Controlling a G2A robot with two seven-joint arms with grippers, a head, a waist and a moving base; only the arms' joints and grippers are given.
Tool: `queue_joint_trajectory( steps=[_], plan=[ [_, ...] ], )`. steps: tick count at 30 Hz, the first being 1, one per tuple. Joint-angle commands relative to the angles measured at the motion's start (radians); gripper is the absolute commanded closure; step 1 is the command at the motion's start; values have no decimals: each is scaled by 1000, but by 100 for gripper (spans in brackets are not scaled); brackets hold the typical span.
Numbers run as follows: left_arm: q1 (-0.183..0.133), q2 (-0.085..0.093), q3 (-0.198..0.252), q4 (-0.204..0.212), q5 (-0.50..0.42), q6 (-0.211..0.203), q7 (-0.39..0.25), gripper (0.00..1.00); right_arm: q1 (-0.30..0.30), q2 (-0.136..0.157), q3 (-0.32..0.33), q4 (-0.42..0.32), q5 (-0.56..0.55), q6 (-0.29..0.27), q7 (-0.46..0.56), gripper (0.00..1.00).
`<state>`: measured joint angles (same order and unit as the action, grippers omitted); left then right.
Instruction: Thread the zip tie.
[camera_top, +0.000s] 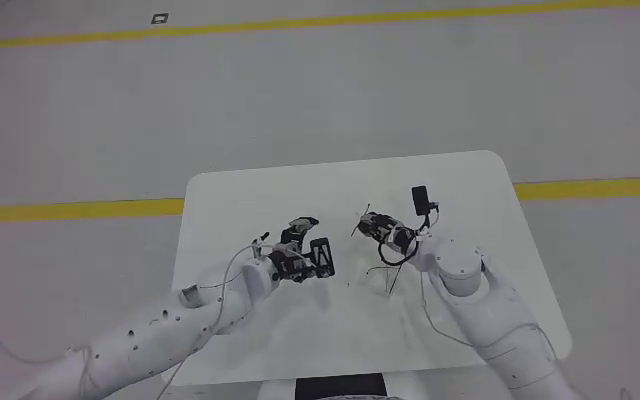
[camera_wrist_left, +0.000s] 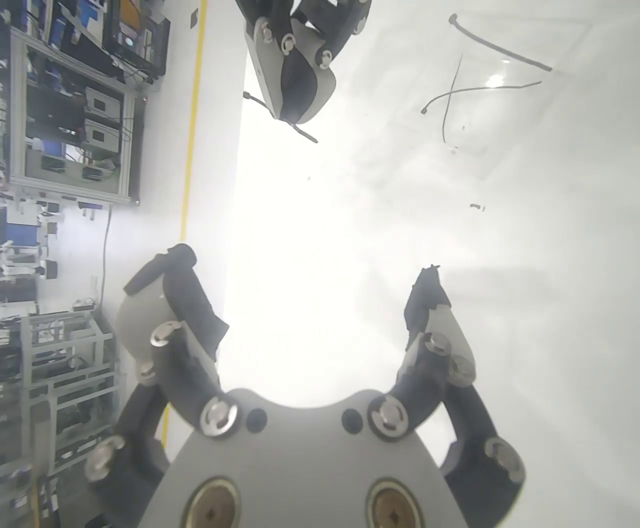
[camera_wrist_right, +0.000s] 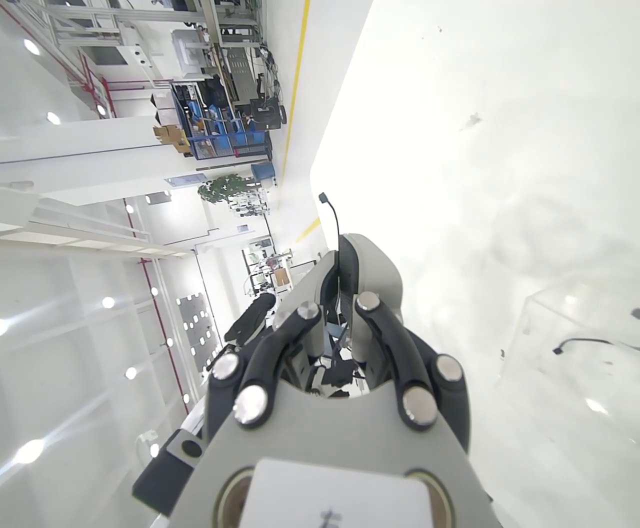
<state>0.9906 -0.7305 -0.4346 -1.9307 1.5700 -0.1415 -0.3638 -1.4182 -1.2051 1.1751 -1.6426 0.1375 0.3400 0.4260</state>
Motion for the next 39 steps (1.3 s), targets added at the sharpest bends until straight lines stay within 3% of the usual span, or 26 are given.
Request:
queue_joint_trajectory(
  steps=[1, 8, 10, 15, 24, 26, 39],
  plan=[
    [-15, 3, 20, 0, 0, 5, 1, 0, 4, 1, -3, 0, 10, 0, -4, 100],
    [-15, 2, 20, 3, 0, 5, 5, 0, 4, 1, -3, 0, 10, 0, -4, 100],
    [-29, 1, 27, 18, 0, 5, -1, 0, -2, -1, -7, -2, 12, -2, -17, 100],
    [-87, 1, 88, 32, 0, 42, 8, 0, -12, -1, -10, -13, 14, 0, -33, 100],
    [-200, 0, 238, 57, 0, 120, 73, 0, -29, 4, -5, -21, 75, 0, -44, 100],
    [-233, 0, 265, 58, 0, 120, 67, 0, -28, 4, -5, -25, 100, 0, -44, 100],
    [-237, -9, 265, 69, 0, 127, 73, 0, -45, 0, -10, -27, 148, 0, -93, 100]
  ],
)
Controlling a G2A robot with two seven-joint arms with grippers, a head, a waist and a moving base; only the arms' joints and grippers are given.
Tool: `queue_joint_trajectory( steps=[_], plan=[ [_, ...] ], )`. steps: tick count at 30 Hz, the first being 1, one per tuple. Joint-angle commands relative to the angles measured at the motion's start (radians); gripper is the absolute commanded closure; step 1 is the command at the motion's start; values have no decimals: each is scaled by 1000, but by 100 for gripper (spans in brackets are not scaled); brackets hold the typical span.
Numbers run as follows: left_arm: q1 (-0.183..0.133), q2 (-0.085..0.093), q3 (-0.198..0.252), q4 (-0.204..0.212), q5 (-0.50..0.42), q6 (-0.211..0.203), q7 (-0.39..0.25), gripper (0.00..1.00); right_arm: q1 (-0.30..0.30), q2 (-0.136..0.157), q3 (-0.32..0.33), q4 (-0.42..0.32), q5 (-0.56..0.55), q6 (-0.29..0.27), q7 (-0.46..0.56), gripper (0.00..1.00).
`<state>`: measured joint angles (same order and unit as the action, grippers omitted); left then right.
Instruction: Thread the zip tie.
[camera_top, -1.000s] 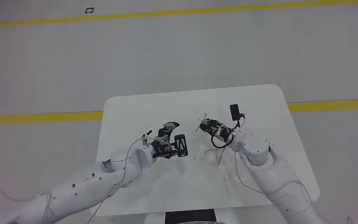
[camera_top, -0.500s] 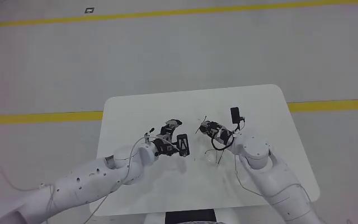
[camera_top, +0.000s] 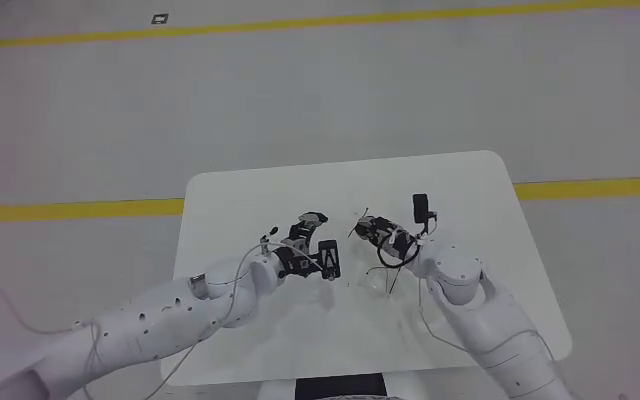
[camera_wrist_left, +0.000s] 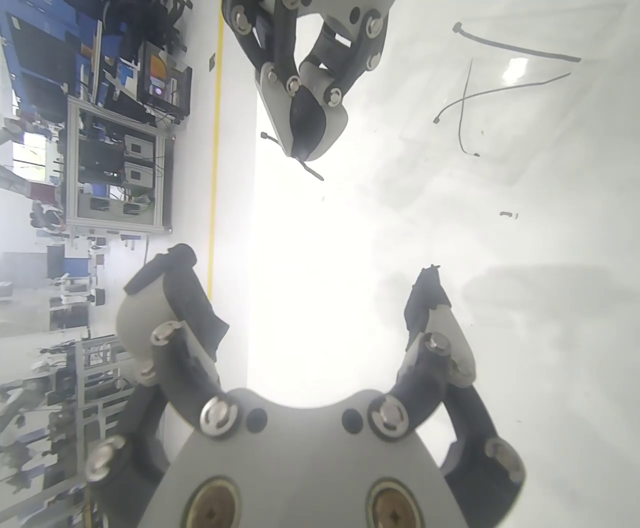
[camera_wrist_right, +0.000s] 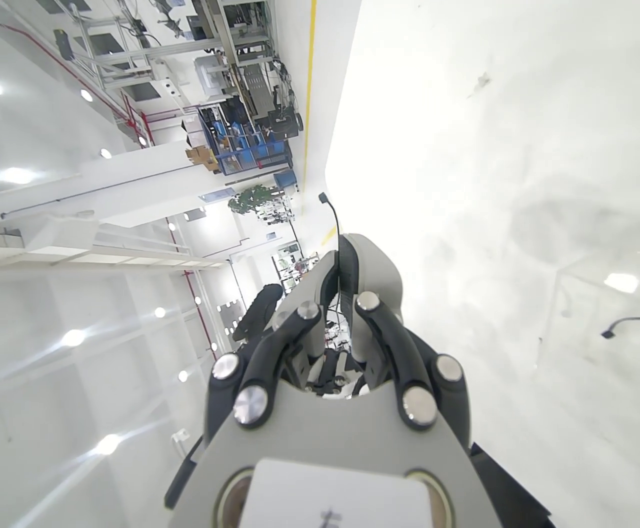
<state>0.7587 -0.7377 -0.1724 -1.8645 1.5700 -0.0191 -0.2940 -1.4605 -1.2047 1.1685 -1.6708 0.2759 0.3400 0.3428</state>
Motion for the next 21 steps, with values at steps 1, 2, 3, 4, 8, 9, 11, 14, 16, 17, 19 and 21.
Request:
queue_joint_trajectory(
  steps=[1, 2, 3, 4, 8, 9, 11, 14, 16, 17, 19, 21],
  plan=[
    [-10, -3, 2, 3, 0, 4, 4, 0, -4, 0, -6, 1, 16, 0, -16, 100],
    [-15, -4, 2, 3, 0, 5, 3, 0, -5, 0, -8, 1, 22, 0, -24, 100],
    [-18, -4, 2, 1, 0, 4, 1, 0, -7, 1, -12, 1, 23, 0, -31, 100],
    [-24, -5, 2, -2, 0, -3, 0, 0, -7, 2, -17, -1, 28, 0, -38, 100],
    [-33, -7, 2, -7, 0, -11, 7, 0, -6, 8, -34, -4, 45, 0, -58, 100],
    [-34, -8, 2, -7, 0, -14, 8, 1, -5, 10, -39, -4, 48, 0, -64, 100],
    [-37, -10, 2, -7, 0, -27, 13, 9, 0, 14, -49, -8, 61, 0, -78, 100],
    [-38, -13, 2, -4, 0, -36, 13, 23, 7, 19, -59, -12, 83, 0, -98, 100],
    [-41, -16, 2, -2, 0, -45, 8, 29, 13, 23, -65, -17, 102, 0, -115, 100],
    [-42, -16, 2, -2, 0, -47, 6, 36, 15, 25, -67, -19, 111, 0, -122, 100],
    [-42, -18, 2, -3, 0, -48, 6, 45, 19, 31, -72, -22, 128, 0, -132, 100],
    [-43, -18, 2, -2, 0, -47, 7, 51, 22, 37, -78, -25, 138, 0, -139, 100]
  ],
)
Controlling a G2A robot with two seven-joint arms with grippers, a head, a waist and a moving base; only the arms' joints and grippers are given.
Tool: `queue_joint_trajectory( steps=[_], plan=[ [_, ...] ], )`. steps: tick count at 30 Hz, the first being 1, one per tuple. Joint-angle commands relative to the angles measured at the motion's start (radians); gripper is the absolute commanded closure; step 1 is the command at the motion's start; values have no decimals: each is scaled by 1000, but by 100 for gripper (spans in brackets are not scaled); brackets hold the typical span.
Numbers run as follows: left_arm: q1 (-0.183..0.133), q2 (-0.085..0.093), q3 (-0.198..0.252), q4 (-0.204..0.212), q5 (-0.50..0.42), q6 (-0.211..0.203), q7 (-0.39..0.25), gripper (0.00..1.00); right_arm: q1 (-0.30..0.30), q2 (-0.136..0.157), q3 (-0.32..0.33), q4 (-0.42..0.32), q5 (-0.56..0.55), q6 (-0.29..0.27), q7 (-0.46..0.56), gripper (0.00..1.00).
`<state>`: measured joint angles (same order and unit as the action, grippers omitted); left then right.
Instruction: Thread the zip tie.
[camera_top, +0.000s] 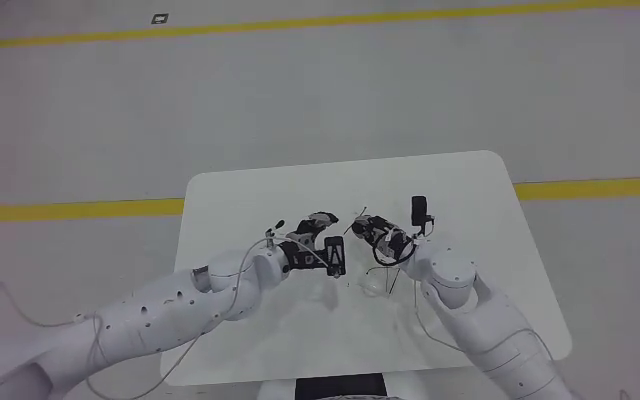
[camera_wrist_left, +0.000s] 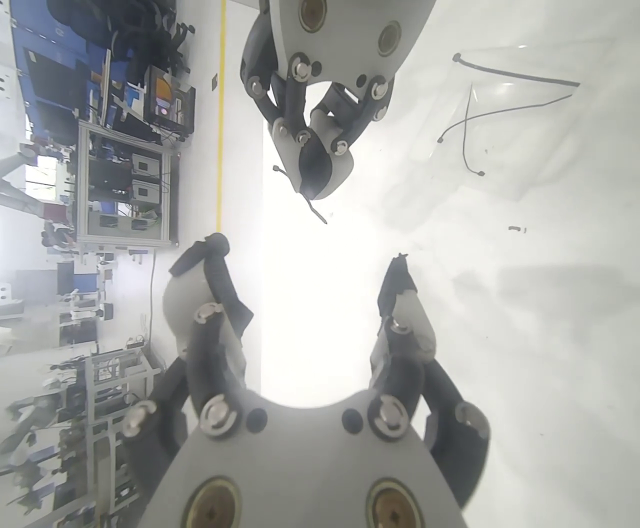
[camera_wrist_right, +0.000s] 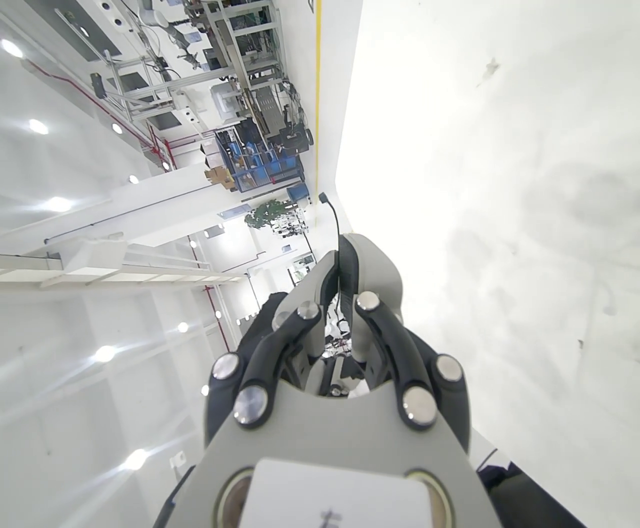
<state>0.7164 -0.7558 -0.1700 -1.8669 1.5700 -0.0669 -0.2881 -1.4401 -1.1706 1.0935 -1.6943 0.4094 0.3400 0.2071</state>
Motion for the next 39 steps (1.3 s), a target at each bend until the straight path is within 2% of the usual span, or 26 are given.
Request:
queue_joint_trajectory(
  steps=[1, 4, 17, 24, 29, 30, 34, 39],
  plan=[
    [-1, 0, 0, 1, 0, -1, 2, 52, 2, 7, -9, -5, 12, 0, -7, 100],
    [0, 0, 0, 3, 0, -2, 0, 51, 4, 17, -20, -12, 27, 0, -18, 100],
    [-3, -9, 0, 5, 0, -22, 4, 62, 16, 60, -74, -54, 91, 0, -59, 100],
    [-5, -13, 0, 6, 0, -23, 7, 64, 26, 85, -102, -73, 124, 0, -80, 100],
    [-6, -16, 0, 9, 0, -19, 12, 70, 37, 99, -125, -82, 144, 0, -90, 100],
    [-7, -17, 0, 9, 0, -18, 12, 74, 39, 102, -129, -83, 148, 0, -92, 100],
    [-7, -18, 0, 11, 0, -17, 14, 80, 48, 113, -145, -90, 163, 0, -102, 100],
    [-4, -20, 0, 15, 0, -15, 20, 78, 59, 127, -162, -94, 185, 0, -116, 100]
  ],
)
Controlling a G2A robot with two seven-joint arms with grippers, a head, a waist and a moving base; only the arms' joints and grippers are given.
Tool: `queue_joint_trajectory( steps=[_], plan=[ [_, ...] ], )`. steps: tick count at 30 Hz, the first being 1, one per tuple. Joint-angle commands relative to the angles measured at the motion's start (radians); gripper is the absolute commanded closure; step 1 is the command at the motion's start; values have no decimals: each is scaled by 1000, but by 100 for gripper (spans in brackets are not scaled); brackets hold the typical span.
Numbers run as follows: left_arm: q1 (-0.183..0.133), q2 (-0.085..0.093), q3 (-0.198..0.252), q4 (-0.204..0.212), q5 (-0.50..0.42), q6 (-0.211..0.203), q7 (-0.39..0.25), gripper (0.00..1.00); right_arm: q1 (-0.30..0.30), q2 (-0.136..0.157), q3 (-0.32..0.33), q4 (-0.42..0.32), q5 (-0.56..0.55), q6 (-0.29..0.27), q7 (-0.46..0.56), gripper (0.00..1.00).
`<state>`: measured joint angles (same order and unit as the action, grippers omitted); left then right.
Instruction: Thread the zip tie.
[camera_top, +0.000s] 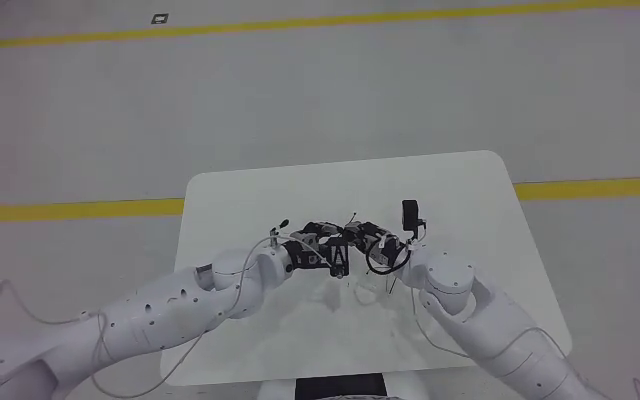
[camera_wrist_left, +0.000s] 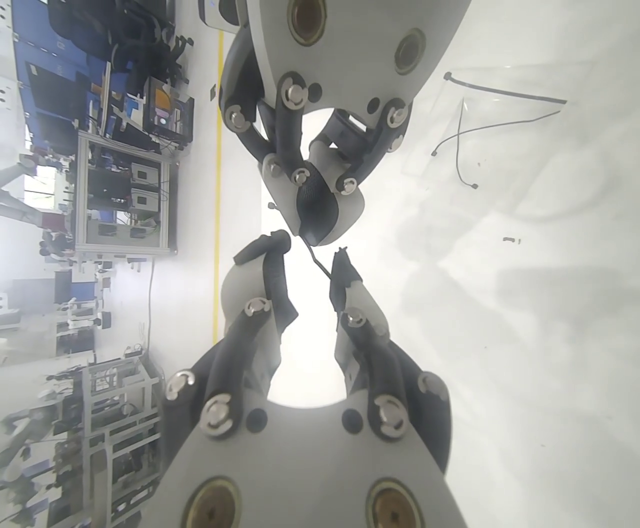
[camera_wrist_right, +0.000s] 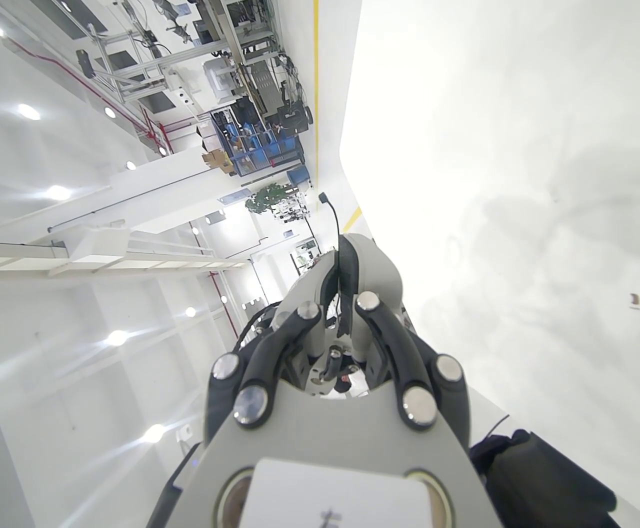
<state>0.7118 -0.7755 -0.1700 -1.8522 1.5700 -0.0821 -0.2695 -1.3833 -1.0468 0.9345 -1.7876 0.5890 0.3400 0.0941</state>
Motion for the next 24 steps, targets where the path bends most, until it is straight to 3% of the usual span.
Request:
queue_joint_trajectory(
  steps=[1, 12, 18, 24],
  plan=[
    [0, -1, 0, 0, 0, -1, 1, 78, 5, 5, -6, -1, 9, 0, -7, 100],
    [-2, -4, 0, 2, 0, -2, 1, 85, 28, 29, -42, -10, 40, 0, -37, 100],
    [1, -6, 0, 4, 0, -4, -3, 100, 36, 41, -57, -20, 55, 0, -51, 100],
    [0, -8, 0, 5, 0, -10, -5, 100, 43, 52, -68, -27, 68, 0, -63, 100]
  ],
)
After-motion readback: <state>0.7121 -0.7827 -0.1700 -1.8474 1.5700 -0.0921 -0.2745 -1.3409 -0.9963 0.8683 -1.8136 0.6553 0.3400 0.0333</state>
